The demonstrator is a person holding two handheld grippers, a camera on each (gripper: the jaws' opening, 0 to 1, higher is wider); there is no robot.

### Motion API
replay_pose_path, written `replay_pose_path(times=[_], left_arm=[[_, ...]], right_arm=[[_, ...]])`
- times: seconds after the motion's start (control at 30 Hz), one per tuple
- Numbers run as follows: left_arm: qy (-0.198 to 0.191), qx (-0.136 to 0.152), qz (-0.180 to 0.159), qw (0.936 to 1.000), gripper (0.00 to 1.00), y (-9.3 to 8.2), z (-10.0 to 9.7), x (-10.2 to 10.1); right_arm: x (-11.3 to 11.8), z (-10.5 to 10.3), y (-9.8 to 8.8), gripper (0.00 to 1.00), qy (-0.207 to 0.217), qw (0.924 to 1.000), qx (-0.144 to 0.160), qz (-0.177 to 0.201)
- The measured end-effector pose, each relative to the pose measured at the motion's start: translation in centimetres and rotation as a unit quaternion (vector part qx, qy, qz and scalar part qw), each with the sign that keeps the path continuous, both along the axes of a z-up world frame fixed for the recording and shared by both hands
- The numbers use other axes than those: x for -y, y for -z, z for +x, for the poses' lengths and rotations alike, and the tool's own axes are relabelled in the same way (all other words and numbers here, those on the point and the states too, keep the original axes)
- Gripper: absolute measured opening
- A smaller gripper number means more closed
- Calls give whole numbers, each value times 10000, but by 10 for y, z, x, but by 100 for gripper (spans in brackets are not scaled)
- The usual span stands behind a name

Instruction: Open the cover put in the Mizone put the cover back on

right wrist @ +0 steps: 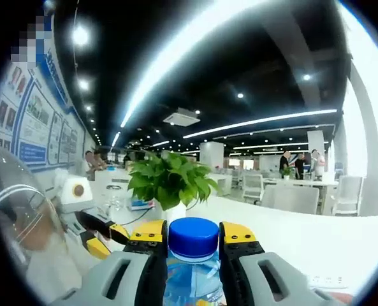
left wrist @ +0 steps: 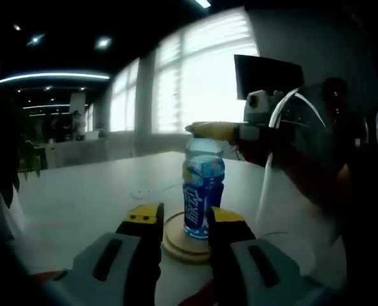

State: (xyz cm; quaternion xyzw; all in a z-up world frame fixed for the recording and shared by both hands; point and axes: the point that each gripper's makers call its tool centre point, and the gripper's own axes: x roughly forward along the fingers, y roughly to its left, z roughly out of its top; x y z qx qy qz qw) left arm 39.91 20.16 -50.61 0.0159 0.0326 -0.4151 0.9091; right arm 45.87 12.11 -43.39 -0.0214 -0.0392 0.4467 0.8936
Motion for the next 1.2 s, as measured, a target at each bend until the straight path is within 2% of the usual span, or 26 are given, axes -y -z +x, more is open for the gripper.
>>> replay_pose_path(times=[0.2, 0.37, 0.83, 1.2], left_arm=[[166, -44, -135, 9998, 22, -3, -4, 2], [153, -62, -144, 9998, 22, -2, -3, 2], [268, -20, -179, 9995, 22, -6, -8, 4], [440, 200, -314, 9983, 25, -21, -19, 5]], right_arm=[[7, -2, -2, 24, 59, 9999, 44, -87], [15, -8, -2, 24, 118, 9998, 37, -127], [37, -32, 1, 25, 183, 9986, 210, -448], [65, -51, 2, 25, 304, 9984, 310, -361]])
